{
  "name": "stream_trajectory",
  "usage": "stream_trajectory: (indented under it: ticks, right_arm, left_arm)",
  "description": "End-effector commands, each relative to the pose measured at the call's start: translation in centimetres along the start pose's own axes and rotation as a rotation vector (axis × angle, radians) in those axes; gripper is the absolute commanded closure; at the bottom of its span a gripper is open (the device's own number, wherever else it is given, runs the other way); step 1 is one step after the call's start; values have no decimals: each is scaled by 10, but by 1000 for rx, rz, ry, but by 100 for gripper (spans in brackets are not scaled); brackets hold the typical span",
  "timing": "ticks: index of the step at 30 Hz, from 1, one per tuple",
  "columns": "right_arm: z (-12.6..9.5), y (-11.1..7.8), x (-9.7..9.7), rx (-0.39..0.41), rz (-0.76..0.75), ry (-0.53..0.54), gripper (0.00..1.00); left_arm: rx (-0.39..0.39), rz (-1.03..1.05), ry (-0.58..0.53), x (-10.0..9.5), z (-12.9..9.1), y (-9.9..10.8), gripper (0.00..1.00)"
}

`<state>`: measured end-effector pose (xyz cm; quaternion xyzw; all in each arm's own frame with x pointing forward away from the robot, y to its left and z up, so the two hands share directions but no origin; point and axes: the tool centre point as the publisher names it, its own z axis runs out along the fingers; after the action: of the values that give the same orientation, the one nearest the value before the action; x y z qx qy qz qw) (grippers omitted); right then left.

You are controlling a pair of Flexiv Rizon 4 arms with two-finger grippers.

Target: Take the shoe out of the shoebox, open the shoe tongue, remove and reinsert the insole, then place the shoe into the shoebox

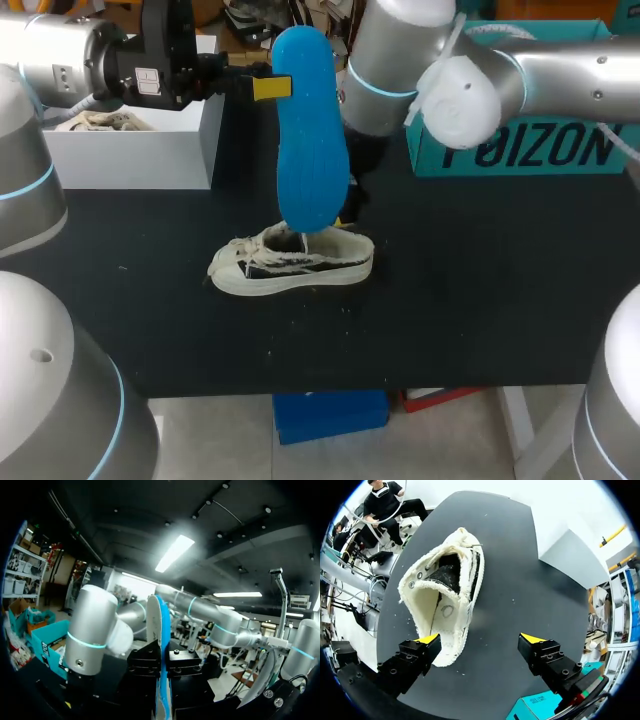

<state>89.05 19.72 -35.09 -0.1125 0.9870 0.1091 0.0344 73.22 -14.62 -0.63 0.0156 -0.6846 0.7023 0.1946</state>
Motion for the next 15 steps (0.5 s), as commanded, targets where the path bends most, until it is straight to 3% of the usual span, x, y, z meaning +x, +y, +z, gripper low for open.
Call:
stream_trajectory:
  ticks: [1, 15]
  right_arm:
    - [3, 11, -6, 133, -6, 5, 0]
    - [10, 33, -16, 144, -31, 12, 0]
  left_arm:
    - [0, 1, -3, 0, 1, 1, 100]
    - [0, 1, -3, 0, 1, 1, 100]
